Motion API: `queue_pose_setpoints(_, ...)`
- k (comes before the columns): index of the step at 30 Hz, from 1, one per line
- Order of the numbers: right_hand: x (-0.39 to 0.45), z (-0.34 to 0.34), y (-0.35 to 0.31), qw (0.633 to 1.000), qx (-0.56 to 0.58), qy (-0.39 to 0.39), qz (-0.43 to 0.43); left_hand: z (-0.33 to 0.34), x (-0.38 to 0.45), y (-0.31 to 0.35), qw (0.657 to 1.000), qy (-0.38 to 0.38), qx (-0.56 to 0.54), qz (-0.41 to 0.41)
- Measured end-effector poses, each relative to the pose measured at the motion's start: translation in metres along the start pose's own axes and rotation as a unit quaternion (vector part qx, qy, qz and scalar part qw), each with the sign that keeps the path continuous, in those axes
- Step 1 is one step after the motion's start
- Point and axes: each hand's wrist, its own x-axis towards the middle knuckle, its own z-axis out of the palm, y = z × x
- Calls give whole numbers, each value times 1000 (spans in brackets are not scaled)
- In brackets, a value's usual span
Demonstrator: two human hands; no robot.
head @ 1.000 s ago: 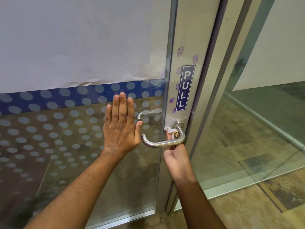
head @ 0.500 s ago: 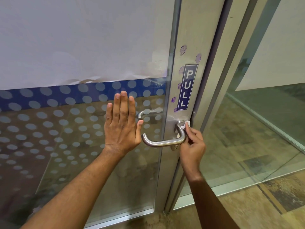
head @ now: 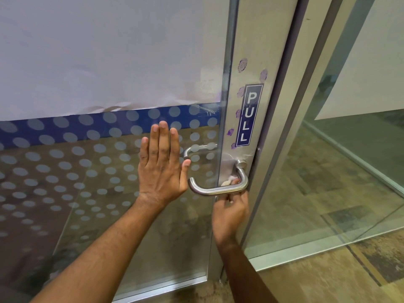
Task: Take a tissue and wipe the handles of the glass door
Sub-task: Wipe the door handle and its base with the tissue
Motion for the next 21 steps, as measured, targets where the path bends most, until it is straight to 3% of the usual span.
queue_pose_setpoints(3, -17, 4, 7, 993, -65, -59, -73, 0, 0, 0, 1000, 2, 2, 0)
queue_pose_setpoints(6, -22, 10, 4, 988, -83, -115, -67, 1, 0, 0, 1000, 4, 3, 1)
queue_pose_setpoints(15, 5, 13, 5, 937, -190, -138, -257, 3, 0, -1, 1000, 11, 5, 2)
queue_pose_setpoints(18, 5, 2, 16, 940, -205, -134, -237, 2, 1, -1, 1000, 9, 10, 0)
queue_pose_setpoints(21, 3, -12, 25, 968, -171, -114, -145, 2, 0, -1, 1000, 10, 10, 2)
